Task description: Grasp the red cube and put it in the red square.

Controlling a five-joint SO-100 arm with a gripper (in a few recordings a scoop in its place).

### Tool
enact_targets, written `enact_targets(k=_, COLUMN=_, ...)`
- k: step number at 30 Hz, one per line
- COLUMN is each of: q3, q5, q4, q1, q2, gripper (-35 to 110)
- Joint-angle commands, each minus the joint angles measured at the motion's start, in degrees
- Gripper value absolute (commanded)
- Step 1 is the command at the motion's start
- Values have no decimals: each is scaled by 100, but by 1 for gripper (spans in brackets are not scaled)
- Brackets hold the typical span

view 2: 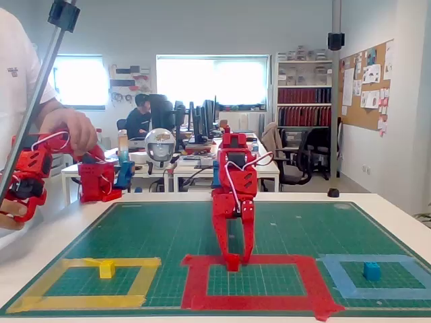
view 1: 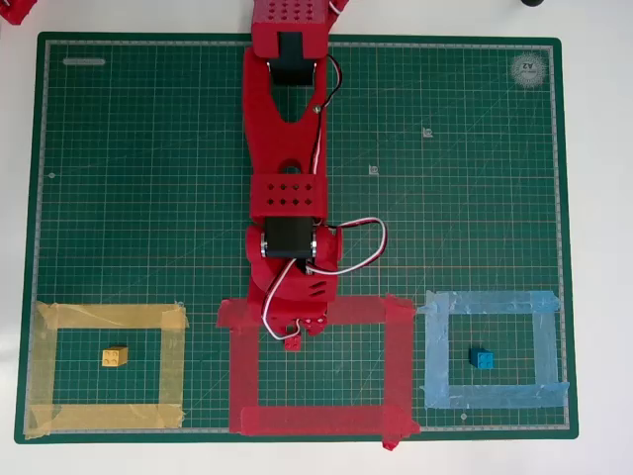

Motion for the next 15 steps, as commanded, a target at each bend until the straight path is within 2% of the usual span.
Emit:
enact_targets(k=1, q3=53, q5=-44, q4=0, q1=62, q2=756, gripper=15)
enact_targets(k=11, q3=1811, q5=-44, q4=0, q1=26, q2=2303, gripper=15)
enact_targets(k=15, q3=2268, q5=-44, q4=0, q1=-18, q2=2751, gripper=8)
